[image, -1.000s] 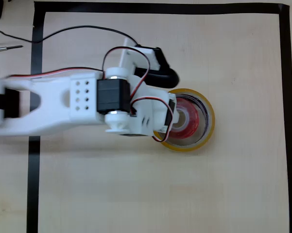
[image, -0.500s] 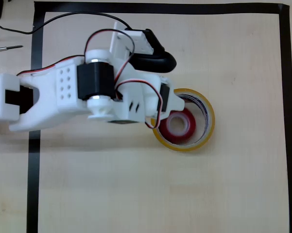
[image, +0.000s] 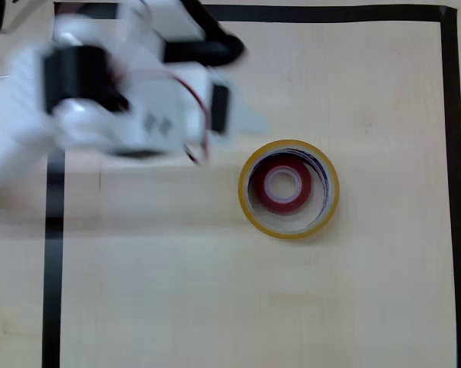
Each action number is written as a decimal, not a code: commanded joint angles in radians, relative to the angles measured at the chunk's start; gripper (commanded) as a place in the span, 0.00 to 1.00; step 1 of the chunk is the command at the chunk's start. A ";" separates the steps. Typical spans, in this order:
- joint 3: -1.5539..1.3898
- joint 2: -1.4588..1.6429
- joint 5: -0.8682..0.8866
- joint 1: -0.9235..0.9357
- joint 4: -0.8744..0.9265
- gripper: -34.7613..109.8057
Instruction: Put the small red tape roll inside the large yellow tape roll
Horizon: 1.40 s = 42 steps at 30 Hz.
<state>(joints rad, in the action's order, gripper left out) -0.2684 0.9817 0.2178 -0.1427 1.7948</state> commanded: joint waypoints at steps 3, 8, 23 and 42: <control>-0.508 0.517 -0.020 -0.089 0.012 0.32; -0.896 0.696 -0.012 -0.112 -0.015 0.30; -2.148 1.790 -0.018 0.018 -0.660 0.24; -2.750 2.355 0.000 0.014 -0.752 0.24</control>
<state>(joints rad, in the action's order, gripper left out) -2.9928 3.3226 0.2056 -0.1197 1.0646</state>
